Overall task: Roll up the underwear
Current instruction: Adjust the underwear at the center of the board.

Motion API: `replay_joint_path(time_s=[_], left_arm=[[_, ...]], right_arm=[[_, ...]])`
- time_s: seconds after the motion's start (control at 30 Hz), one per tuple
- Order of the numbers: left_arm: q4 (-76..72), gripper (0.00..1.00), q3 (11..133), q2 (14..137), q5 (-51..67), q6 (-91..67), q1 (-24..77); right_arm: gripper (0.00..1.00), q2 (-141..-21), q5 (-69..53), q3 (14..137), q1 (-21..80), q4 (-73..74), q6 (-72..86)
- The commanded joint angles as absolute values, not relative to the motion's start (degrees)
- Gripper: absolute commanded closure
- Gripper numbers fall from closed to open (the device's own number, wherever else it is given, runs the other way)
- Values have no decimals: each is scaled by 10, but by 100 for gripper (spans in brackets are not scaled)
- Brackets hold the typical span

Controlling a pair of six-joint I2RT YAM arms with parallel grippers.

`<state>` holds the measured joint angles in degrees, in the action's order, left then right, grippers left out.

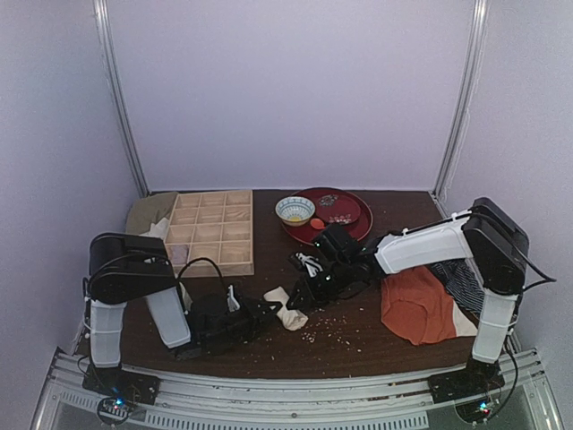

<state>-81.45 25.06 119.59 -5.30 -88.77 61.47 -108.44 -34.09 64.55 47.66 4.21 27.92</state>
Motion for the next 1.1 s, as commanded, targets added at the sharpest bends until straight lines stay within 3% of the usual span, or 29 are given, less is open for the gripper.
replay_joint_path(time_s=[0.0, 0.27, 0.37, 0.57, 0.63, 0.77, 1.07], left_arm=[[-794, 86, 249, 1212, -32, -884, 617], [-790, 86, 254, 1217, -27, -885, 616], [-790, 84, 255, 1217, -26, -884, 615], [-790, 75, 261, 1221, -20, -882, 614], [-787, 77, 264, 1223, -19, -884, 613], [-780, 92, 265, 1224, -17, -888, 612], [-778, 91, 262, 1224, -17, -892, 611]], right_arm=[[81, -1094, -332, 659, 465, 27, 301], [81, -1121, -322, 673, 465, 59, 296], [87, -1135, -325, 680, 465, 73, 296], [91, -1150, -350, 667, 466, 64, 284], [87, -1151, -363, 660, 466, 59, 278], [69, -1128, -361, 638, 468, 51, 270], [65, -1056, -343, 637, 464, 80, 263]])
